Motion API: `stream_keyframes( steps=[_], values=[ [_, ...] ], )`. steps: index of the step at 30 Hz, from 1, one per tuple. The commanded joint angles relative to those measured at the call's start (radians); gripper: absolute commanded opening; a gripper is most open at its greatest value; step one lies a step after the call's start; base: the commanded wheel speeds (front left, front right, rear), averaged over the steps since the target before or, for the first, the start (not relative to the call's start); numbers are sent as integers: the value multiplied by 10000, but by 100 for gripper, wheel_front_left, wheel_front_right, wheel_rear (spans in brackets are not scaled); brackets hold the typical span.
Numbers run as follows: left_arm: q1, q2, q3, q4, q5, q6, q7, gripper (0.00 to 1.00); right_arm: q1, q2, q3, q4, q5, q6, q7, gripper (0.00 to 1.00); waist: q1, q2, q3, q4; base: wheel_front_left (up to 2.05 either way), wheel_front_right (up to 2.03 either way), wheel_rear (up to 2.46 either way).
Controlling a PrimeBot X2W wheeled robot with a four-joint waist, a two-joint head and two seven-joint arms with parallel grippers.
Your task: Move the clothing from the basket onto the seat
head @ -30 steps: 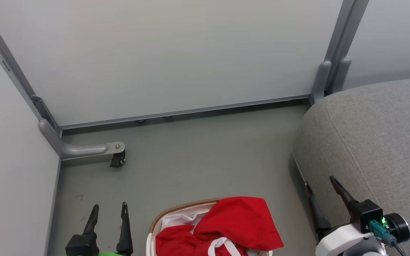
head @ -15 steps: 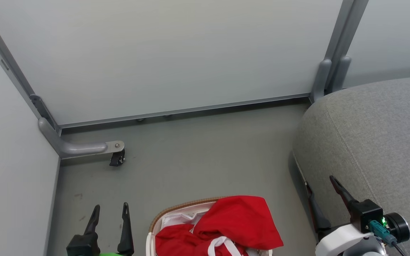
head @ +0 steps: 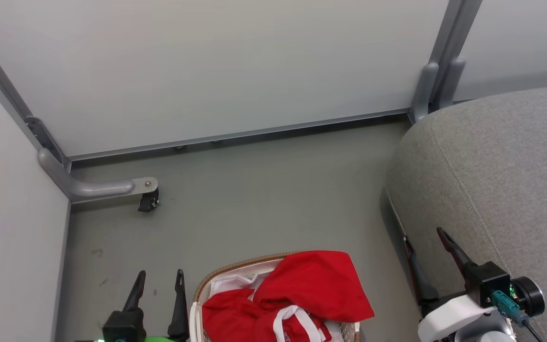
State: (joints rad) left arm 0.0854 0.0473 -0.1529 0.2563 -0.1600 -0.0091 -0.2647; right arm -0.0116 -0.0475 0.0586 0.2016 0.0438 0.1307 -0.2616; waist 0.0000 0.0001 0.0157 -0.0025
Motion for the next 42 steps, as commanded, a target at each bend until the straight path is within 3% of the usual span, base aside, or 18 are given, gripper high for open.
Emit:
stream_keyframes(
  steps=[1,11,24,42],
  values=[
    [-290,56,-85,-26,220,-46,3,100,-203,-53,1,-88,-39,1,-53,100,0,-1,495,-223,0,0,0],
    [-1964,57,-1758,1158,1082,-477,5,100,-1011,-47,-199,-441,-191,-1,-51,100,0,-1,2796,-649,0,0,0],
    [-4667,59,-4157,5424,1141,-1042,3,100,-2330,-43,-3,-819,60,-3,-51,100,0,-1,5332,-1355,0,0,0],
    [-6880,61,-4945,7994,305,-844,5,100,-3256,-41,492,-933,755,-3,-51,100,0,-1,7520,-2170,0,0,0]
  ],
)
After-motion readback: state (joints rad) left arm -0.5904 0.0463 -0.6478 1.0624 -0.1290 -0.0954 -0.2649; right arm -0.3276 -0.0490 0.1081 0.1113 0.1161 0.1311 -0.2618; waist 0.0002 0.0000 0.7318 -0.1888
